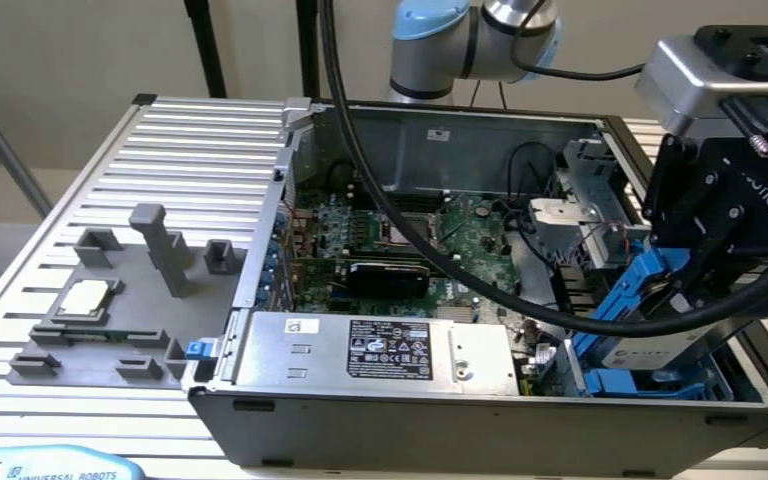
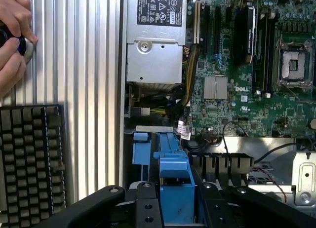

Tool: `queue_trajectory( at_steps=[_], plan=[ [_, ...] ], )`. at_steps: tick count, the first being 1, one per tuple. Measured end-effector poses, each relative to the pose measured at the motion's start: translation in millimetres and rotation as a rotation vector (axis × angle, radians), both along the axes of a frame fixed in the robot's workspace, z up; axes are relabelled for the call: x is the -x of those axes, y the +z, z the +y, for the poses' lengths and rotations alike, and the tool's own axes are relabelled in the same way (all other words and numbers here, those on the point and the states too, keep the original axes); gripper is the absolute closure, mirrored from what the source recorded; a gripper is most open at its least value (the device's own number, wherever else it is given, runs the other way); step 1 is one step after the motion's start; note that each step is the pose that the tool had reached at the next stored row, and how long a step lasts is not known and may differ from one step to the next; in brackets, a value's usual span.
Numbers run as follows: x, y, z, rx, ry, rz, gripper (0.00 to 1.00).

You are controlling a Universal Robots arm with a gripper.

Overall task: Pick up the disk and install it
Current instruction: 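Insert the disk into the insertion slot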

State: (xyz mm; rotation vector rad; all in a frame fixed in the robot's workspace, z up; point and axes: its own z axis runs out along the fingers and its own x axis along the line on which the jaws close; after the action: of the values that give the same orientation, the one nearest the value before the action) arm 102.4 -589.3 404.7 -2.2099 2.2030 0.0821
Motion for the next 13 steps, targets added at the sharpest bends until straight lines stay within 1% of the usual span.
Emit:
queue_trajectory(
  at_steps=[13],
  plan=[
    [0.1, -20.5, 0.0, -0.0001, 0.004, 0.0017, 0.67]
  ],
)
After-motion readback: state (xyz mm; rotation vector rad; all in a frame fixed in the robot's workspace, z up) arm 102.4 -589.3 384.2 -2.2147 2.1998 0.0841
